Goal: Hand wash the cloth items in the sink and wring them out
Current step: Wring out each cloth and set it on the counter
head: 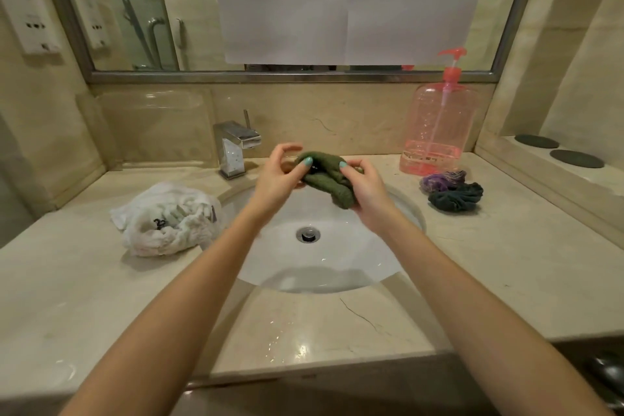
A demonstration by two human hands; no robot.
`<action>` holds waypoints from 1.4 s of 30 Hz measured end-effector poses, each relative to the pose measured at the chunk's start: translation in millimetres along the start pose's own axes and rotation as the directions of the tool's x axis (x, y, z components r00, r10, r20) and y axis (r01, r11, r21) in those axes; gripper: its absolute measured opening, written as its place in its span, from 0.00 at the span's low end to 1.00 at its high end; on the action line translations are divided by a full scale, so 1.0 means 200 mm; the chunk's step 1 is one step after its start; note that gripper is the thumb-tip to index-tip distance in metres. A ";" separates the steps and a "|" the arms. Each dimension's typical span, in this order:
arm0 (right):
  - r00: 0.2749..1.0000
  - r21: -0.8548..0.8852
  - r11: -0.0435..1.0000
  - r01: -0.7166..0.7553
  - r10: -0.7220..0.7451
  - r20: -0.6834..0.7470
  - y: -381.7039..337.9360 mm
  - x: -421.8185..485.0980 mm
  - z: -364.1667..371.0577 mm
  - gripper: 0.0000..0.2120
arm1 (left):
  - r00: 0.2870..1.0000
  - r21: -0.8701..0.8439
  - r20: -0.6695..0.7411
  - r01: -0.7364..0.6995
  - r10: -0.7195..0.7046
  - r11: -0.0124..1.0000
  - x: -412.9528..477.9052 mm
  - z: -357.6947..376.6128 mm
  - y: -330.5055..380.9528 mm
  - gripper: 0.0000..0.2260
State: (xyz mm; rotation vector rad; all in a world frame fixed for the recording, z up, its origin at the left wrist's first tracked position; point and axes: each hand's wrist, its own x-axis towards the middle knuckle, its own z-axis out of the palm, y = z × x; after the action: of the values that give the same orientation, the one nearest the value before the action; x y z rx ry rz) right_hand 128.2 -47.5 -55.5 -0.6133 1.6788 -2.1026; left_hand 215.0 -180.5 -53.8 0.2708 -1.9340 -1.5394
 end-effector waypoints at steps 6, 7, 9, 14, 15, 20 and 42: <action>0.936 -0.612 0.754 0.239 -0.012 0.351 -0.18 0.00 0.02 0.10 | 0.903 0.277 0.414 -0.006 -0.113 0.961 -0.06 -0.06 0.05 0.39; 0.924 -0.642 0.723 0.255 0.012 0.381 -0.21 -0.01 0.05 0.10 | 0.895 0.277 0.434 -0.025 -0.102 0.961 -0.08 -0.03 0.07 0.39; 0.923 -0.643 0.708 0.292 -0.032 0.384 -0.21 0.00 0.07 0.06 | 0.906 0.237 0.418 -0.034 -0.070 0.971 -0.09 0.02 0.06 0.34; 0.956 -0.204 0.946 0.250 -0.207 0.209 -0.04 -0.02 0.05 0.09 | 0.987 -0.077 0.161 0.009 0.003 0.997 -0.14 0.05 0.01 0.20; 0.965 -0.137 0.964 0.227 -0.203 0.168 0.02 -0.03 0.07 0.11 | 0.995 -0.094 0.096 -0.006 0.015 0.996 -0.15 0.07 0.01 0.18; 0.998 0.127 0.991 -0.030 0.023 0.059 0.13 -0.11 0.18 0.18 | 0.972 0.004 -0.192 -0.141 0.139 0.990 -0.17 0.17 -0.03 0.08; 0.999 -0.262 0.965 0.010 0.003 0.050 0.06 0.06 0.26 0.17 | 0.951 0.367 0.104 -0.310 0.292 0.877 -0.01 0.01 -0.12 0.22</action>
State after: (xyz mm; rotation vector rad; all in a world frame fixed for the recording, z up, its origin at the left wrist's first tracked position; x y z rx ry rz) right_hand 146.3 -98.2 -55.5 -0.7410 1.9444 -1.8642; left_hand 210.4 -185.2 -76.8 0.0882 -2.1843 -0.9709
